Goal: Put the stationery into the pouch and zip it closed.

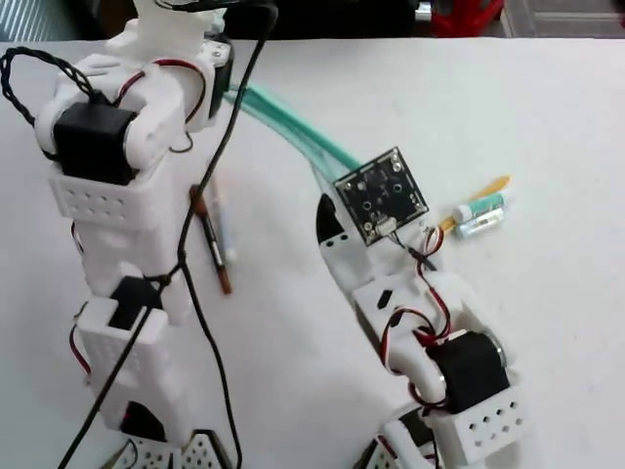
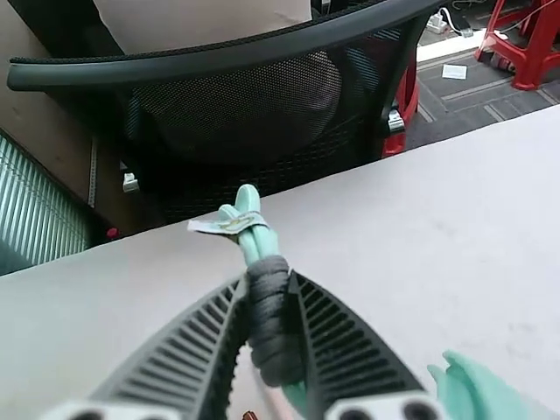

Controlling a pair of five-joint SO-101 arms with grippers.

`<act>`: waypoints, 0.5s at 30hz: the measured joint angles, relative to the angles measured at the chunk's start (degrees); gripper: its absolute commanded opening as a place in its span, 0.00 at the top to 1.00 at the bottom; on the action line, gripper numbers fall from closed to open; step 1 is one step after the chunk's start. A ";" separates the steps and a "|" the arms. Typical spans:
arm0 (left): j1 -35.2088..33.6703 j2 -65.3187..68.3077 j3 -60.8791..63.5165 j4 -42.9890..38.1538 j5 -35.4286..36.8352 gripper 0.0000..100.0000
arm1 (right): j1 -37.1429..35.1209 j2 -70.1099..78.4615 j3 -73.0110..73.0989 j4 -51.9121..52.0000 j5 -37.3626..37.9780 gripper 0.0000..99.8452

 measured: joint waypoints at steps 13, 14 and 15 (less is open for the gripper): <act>0.09 0.00 0.00 0.00 0.00 0.97 | 0.00 -2.55 0.00 0.00 0.00 0.77; 0.09 0.00 0.00 0.00 0.00 0.97 | 0.00 -3.78 0.00 0.00 0.00 0.80; 0.09 0.00 0.00 0.00 0.00 0.97 | 0.00 -4.75 0.00 0.00 0.00 0.85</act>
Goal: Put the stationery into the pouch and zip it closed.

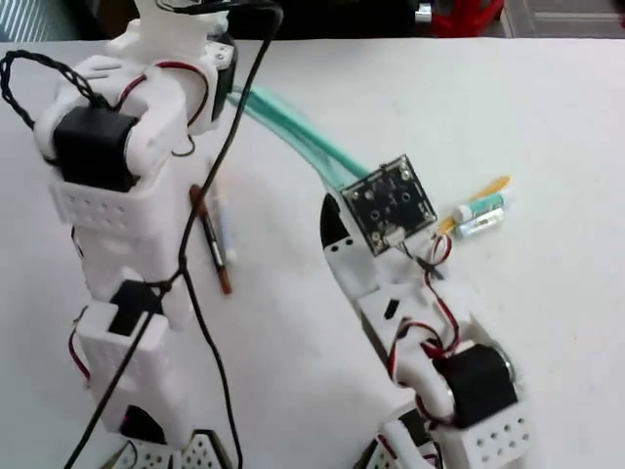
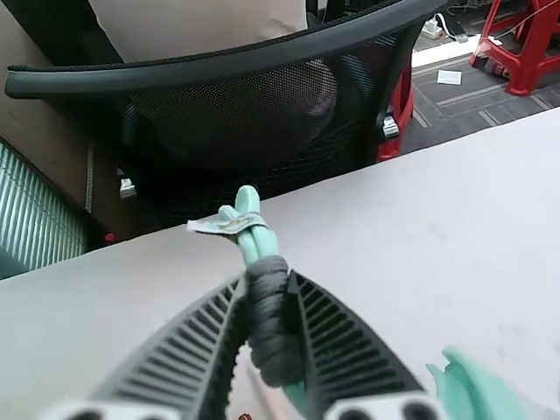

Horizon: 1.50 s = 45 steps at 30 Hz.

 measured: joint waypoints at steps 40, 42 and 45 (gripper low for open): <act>2.29 -3.16 -8.88 0.18 -4.31 0.77 | 5.89 1.49 3.87 -3.16 2.11 0.98; 3.25 -4.75 -8.88 0.26 -4.31 0.77 | 6.15 1.49 6.24 -4.40 2.11 0.98; 4.92 -7.30 -8.88 0.26 -4.31 0.78 | 6.77 1.49 9.32 -5.63 2.11 0.98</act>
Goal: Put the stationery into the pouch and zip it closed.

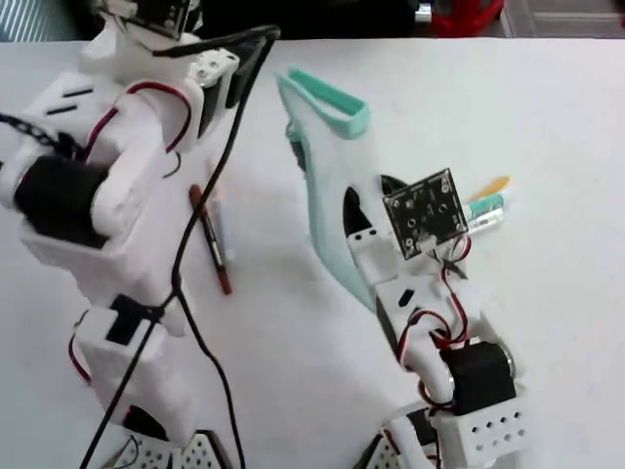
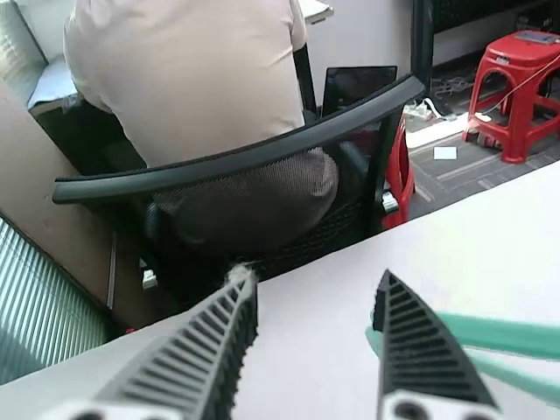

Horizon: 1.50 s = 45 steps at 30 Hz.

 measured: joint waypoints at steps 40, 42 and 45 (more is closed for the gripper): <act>-17.14 -33.93 123.69 -54.33 9.49 0.81 | 3.60 -30.07 42.29 -27.34 0.97 0.98; -16.62 -38.24 130.46 -57.58 12.13 0.81 | 3.60 -29.89 43.34 -28.57 0.62 0.98; -15.74 -38.77 133.01 -58.90 15.38 0.82 | 3.69 -29.80 44.13 -29.45 -0.97 0.98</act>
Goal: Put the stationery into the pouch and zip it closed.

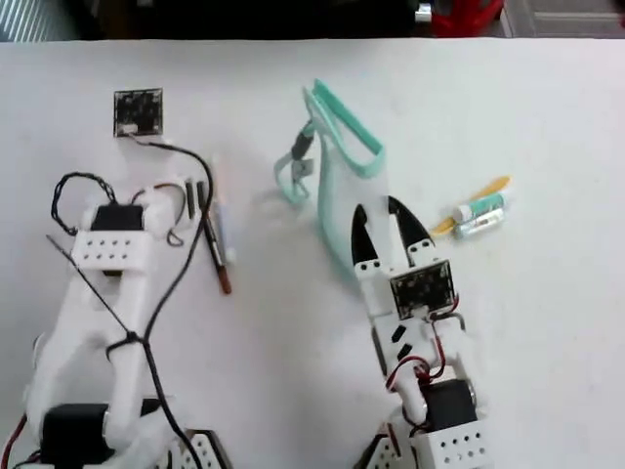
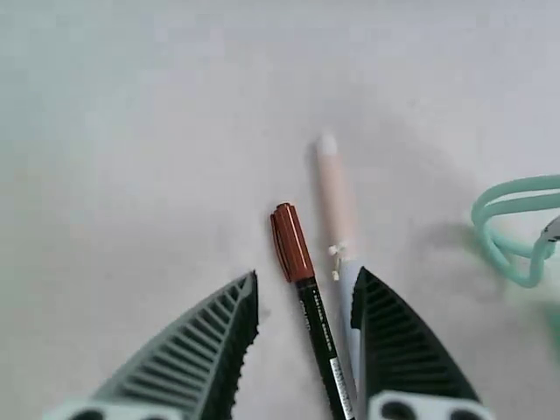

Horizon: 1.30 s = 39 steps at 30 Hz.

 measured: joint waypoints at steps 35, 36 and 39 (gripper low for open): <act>-2.46 55.21 -47.91 17.32 7.21 0.83 | 0.00 -0.09 1.49 -0.44 -0.35 0.98; -2.37 56.35 -50.02 19.25 7.74 0.83 | 0.00 -0.09 1.49 -0.44 -0.35 0.98; -2.37 59.69 -55.91 25.05 9.67 0.83 | 0.00 -0.09 1.49 -0.44 -0.35 0.98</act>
